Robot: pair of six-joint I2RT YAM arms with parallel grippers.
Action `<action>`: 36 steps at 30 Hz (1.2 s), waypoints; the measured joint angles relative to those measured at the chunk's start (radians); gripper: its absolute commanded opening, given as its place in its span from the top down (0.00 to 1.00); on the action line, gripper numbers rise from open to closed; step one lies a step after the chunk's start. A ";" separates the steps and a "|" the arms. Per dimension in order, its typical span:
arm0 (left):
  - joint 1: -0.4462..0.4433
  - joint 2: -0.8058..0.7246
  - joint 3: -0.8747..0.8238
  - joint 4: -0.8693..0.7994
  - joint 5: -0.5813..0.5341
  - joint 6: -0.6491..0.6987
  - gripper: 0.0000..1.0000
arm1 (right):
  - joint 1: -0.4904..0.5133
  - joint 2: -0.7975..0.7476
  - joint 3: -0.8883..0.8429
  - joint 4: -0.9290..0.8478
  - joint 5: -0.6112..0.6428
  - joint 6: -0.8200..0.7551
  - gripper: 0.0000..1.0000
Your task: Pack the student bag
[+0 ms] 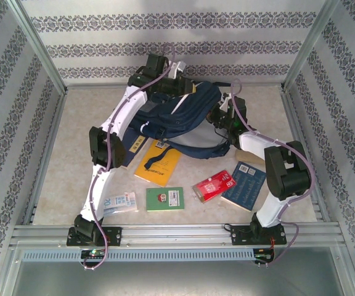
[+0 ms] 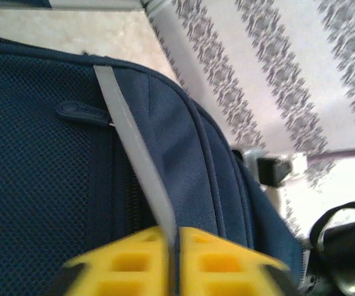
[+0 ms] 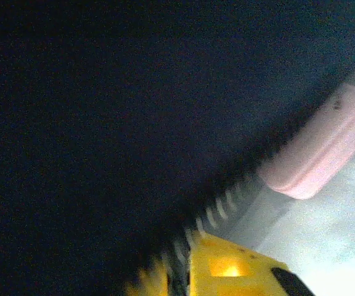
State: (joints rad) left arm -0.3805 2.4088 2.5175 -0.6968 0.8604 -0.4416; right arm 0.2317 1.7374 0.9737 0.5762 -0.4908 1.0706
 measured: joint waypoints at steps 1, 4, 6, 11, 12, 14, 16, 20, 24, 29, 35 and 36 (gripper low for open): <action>-0.008 -0.016 -0.018 -0.034 -0.019 0.031 0.38 | 0.000 0.000 -0.014 0.022 -0.007 0.015 0.98; -0.031 -0.105 -0.104 -0.115 -0.086 0.116 0.29 | 0.000 0.000 -0.048 0.071 -0.017 0.043 1.00; -0.045 -0.179 -0.165 -0.148 -0.131 0.165 0.27 | 0.005 0.000 -0.061 0.094 -0.019 0.055 1.00; -0.104 -0.347 -0.289 -0.188 -0.257 0.289 0.27 | 0.022 0.000 -0.069 0.140 -0.021 0.081 1.00; -0.118 -0.369 -0.313 -0.191 -0.280 0.309 0.27 | 0.022 0.001 -0.069 0.146 -0.023 0.085 1.00; -0.154 -0.408 -0.378 -0.190 -0.335 0.353 0.27 | 0.022 0.006 -0.071 0.162 -0.024 0.097 1.00; -0.185 -0.420 -0.425 -0.191 -0.389 0.388 0.27 | 0.022 0.010 -0.071 0.170 -0.024 0.107 1.00; -0.247 -0.416 -0.480 -0.188 -0.527 0.453 0.28 | 0.022 0.018 -0.071 0.177 -0.029 0.117 1.00; -0.295 -0.416 -0.494 -0.169 -0.658 0.489 0.26 | 0.021 0.024 -0.071 0.183 -0.032 0.136 1.00; -0.349 -0.398 -0.495 -0.133 -0.833 0.531 0.26 | 0.021 0.027 -0.071 0.194 -0.035 0.154 1.00; -0.380 -0.345 -0.492 -0.112 -0.978 0.543 0.30 | 0.021 0.042 -0.071 0.202 -0.042 0.181 1.00; -0.380 -0.338 -0.492 -0.108 -0.995 0.544 0.35 | 0.022 0.045 -0.071 0.202 -0.043 0.184 1.00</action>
State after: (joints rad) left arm -0.7601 2.0708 2.0258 -0.8047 -0.1341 0.1024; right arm 0.2535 1.7824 0.9028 0.7784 -0.5339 1.2549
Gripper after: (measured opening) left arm 0.715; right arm 0.058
